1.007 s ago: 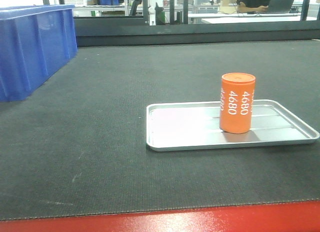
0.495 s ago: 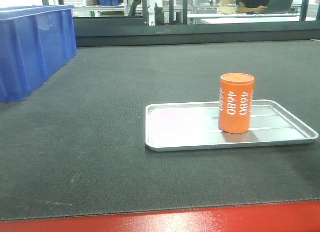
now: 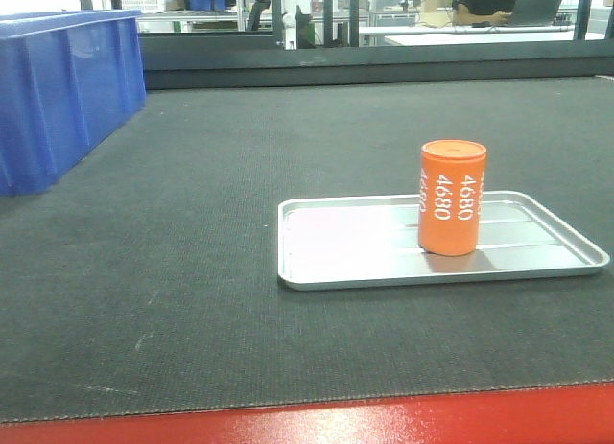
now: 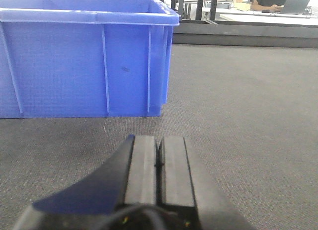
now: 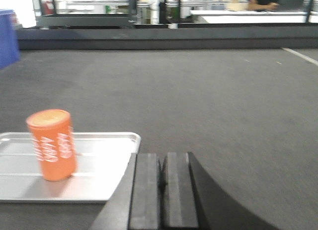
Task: Grab orange capacitor from left shelf to right conveyor
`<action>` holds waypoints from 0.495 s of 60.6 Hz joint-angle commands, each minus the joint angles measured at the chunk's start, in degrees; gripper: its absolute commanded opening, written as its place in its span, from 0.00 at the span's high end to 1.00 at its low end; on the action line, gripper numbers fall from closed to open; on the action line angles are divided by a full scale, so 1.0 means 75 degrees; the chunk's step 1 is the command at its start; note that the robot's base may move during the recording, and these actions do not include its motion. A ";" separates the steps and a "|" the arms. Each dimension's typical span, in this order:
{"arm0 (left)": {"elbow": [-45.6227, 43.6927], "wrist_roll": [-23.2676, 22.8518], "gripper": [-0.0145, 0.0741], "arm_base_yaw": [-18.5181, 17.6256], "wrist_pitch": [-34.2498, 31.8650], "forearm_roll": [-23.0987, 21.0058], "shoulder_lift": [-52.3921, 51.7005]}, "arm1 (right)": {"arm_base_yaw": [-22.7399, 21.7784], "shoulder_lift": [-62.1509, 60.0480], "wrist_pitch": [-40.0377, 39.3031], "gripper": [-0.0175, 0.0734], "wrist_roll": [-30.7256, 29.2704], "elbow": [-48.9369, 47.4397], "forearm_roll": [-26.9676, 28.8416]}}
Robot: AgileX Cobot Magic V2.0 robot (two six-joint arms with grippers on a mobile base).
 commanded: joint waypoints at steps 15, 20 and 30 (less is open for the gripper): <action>-0.0027 -0.0013 0.98 -0.0008 -0.0682 -0.0027 -0.0074 | -0.0258 -0.0129 -0.0856 0.75 -0.0091 0.0060 0.0191; -0.0027 -0.0013 0.98 -0.0008 -0.0682 -0.0027 -0.0074 | -0.0258 -0.0129 -0.0856 0.75 -0.0091 0.0060 0.0191; -0.0027 -0.0013 0.98 -0.0008 -0.0682 -0.0027 -0.0074 | -0.0258 -0.0129 -0.0856 0.75 -0.0091 0.0060 0.0191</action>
